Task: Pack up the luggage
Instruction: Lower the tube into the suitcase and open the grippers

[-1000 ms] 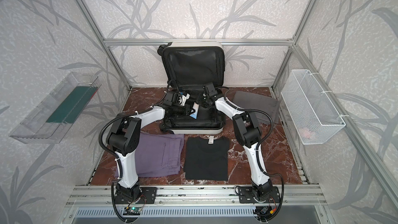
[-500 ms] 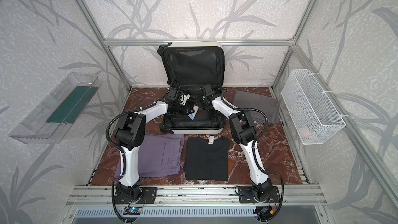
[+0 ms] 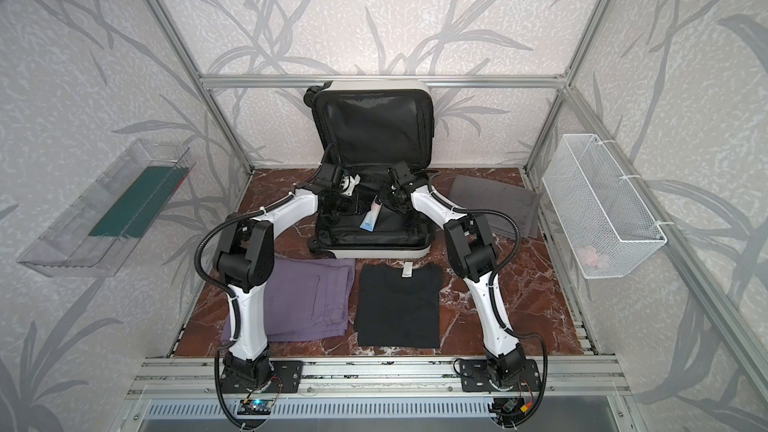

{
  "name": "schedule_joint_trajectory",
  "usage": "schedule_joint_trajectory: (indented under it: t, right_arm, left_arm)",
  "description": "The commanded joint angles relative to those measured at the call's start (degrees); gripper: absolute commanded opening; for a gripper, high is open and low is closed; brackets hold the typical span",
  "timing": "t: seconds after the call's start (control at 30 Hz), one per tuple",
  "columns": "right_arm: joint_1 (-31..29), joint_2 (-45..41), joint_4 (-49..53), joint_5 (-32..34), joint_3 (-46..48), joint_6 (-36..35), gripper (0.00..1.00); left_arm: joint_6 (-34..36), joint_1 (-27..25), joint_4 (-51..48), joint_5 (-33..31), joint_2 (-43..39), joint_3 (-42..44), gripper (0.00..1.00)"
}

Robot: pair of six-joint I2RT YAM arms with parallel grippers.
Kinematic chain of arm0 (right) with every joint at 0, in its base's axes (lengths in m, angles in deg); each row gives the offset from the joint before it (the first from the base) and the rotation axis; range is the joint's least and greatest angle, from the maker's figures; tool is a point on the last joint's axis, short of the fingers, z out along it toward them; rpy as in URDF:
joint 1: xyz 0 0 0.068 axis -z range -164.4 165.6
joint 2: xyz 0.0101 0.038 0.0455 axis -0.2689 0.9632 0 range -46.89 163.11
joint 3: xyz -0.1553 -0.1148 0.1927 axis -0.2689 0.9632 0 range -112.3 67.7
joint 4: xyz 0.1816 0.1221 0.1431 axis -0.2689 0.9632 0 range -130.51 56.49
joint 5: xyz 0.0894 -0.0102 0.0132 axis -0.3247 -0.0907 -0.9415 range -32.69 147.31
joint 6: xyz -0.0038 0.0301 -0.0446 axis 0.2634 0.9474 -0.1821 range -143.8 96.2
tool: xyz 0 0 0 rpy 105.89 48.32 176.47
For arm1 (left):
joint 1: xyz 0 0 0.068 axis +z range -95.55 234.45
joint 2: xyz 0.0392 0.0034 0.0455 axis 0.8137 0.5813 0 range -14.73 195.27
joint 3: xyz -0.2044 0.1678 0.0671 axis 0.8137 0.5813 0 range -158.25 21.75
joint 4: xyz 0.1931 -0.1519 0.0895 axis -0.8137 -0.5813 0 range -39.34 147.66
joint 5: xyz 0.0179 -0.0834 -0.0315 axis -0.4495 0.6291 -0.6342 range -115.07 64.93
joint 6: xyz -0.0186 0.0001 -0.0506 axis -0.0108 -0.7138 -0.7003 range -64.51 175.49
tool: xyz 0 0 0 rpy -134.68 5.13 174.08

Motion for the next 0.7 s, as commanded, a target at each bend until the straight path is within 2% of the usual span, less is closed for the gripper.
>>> schedule_joint_trajectory:
  t: [0.0,0.27,0.4,0.5,0.67]
  right_arm:
    - [-0.3,-7.83,-0.09,-0.63,2.89,-2.82,0.61]
    - [-0.36,-17.18,-3.82,-1.26,15.14,-6.44,0.63]
    - [-0.41,-17.49,-3.47,-1.47,16.2,-8.75,0.63]
    - [-0.53,-18.0,-1.55,-0.52,16.15,-11.15,0.63]
    - [-0.26,-20.58,0.28,0.77,17.7,-13.21,0.63]
  left_arm:
    - [1.0,0.24,-0.71,-0.52,-7.33,-1.3,0.57]
    - [-2.26,-0.91,6.96,-0.46,-19.34,11.44,0.62]
    - [-4.32,-1.18,11.29,-2.5,-21.65,17.26,0.68]
    - [-3.84,-1.18,8.77,-4.73,-18.39,14.78,0.7]
    - [-1.3,-1.24,-0.39,-4.64,-6.82,2.09,0.7]
